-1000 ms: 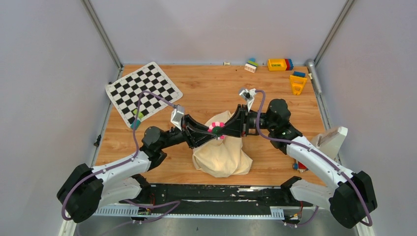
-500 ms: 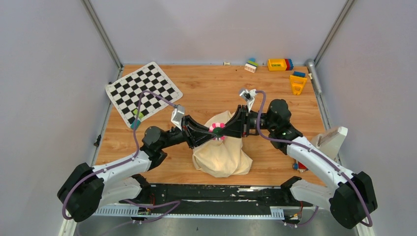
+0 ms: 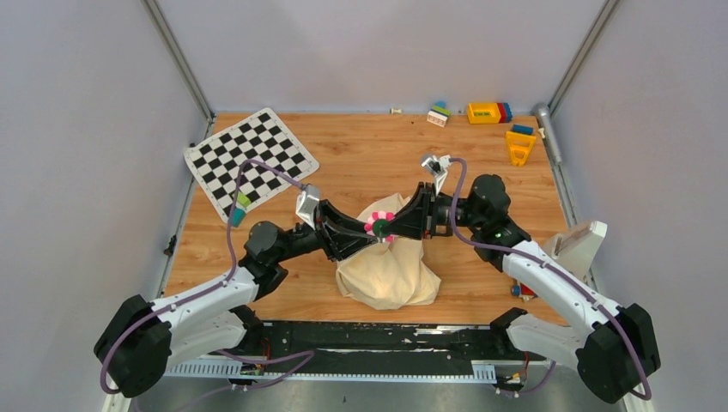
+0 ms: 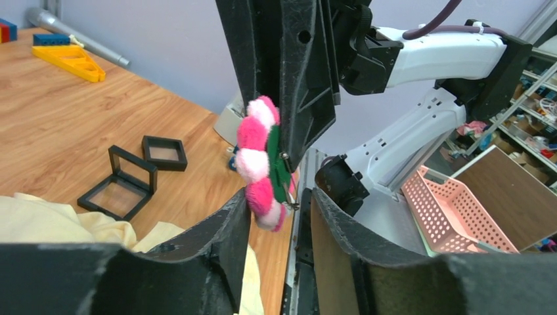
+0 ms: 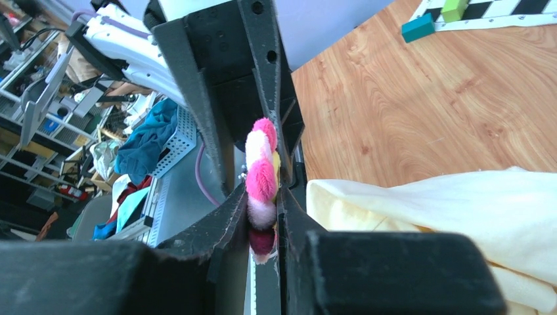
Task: Remove the brooch from the garment
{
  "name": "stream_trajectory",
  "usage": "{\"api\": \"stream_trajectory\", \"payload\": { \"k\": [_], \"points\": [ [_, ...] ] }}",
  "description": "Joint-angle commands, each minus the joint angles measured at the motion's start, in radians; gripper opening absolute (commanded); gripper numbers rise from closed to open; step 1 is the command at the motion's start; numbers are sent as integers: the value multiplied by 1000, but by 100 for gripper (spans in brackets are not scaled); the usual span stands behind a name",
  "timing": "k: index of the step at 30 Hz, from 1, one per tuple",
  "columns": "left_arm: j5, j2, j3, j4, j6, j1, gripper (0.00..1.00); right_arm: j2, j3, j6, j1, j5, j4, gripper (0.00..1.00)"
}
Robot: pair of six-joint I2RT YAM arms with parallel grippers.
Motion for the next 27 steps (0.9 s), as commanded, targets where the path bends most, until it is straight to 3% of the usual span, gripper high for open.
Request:
{"api": "stream_trajectory", "payload": {
  "k": [1, 7, 12, 15, 17, 21, 23, 25, 26, 27],
  "points": [
    [-42, -62, 21, -86, 70, -2, 51, -19, 0, 19, -28, 61, -43, 0],
    [-119, -124, 61, -353, 199, -2, 61, -44, 48, -82, -51, 212, -268, 0],
    [-199, -68, 147, -687, 309, -21, 69, -57, 121, -190, -50, 604, -525, 0],
    [-368, -7, 208, -894, 400, -53, 78, -16, 188, -211, -39, 829, -632, 0],
    [-417, 42, 224, -942, 414, -60, 81, 37, 247, -236, -14, 933, -707, 0],
    [-388, 176, 264, -949, 414, -60, 81, 179, 386, -245, 46, 1119, -869, 0],
    [-388, 253, 287, -949, 413, -60, 73, 241, 426, -257, 89, 1233, -903, 0],
    [-392, 331, 313, -949, 421, -40, 42, 304, 465, -262, 127, 1354, -947, 0],
    [-384, 369, 322, -949, 423, -24, 13, 340, 489, -262, 136, 1394, -978, 0],
    [-375, 380, 320, -947, 420, 27, 6, 377, 521, -257, 143, 1427, -1016, 0]
  ]
}}
